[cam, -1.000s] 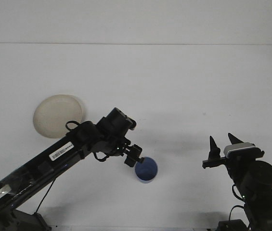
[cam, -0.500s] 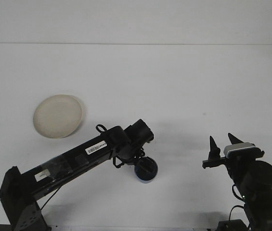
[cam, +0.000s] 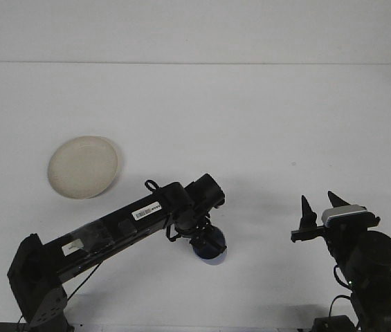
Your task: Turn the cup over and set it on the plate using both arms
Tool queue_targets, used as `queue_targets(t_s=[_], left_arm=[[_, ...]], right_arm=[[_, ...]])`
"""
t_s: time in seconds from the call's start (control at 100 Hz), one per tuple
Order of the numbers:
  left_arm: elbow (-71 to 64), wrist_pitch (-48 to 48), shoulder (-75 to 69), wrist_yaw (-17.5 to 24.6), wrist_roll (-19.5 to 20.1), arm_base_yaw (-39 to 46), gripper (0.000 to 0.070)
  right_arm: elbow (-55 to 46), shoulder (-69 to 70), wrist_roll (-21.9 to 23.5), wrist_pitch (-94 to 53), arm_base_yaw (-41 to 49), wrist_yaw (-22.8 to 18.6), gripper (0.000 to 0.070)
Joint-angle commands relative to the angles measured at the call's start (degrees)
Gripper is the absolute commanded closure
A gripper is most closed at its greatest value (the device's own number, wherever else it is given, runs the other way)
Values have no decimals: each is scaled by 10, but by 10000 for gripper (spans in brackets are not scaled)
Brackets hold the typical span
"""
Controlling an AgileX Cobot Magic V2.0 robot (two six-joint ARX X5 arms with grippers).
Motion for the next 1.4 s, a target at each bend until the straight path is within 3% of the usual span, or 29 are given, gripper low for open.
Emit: queue_targets(t_s=[0.0,0.1,0.25,0.57,0.78,0.92,1.07,1.39], left_arm=[[17,-6,9,-7,12,-5,690],[30,-25,-4,-34,31,8,690],[59,-64,-38,-107,47,58,691],[83,-90,-103,-195,61,293,690],[83,-82,-82,-194,96,425,690],[83,-66,-67,-191,95,482,690],[83,-42,-43,-147,99,523,690],[83,-32,17,-111,97,577,686]], right_arm=[[4,1,2,5,0,-1,302],[4,1,2,5,0,-1,302],[4,1,2,5,0,-1,302],[4,1,2,5,0,-1,302],[4,1,2,5,0,-1,302],[4,1,2,5,0,-1,302],[4,1,2,5,0,-1,302],[4,1,2,5,0,-1,302]])
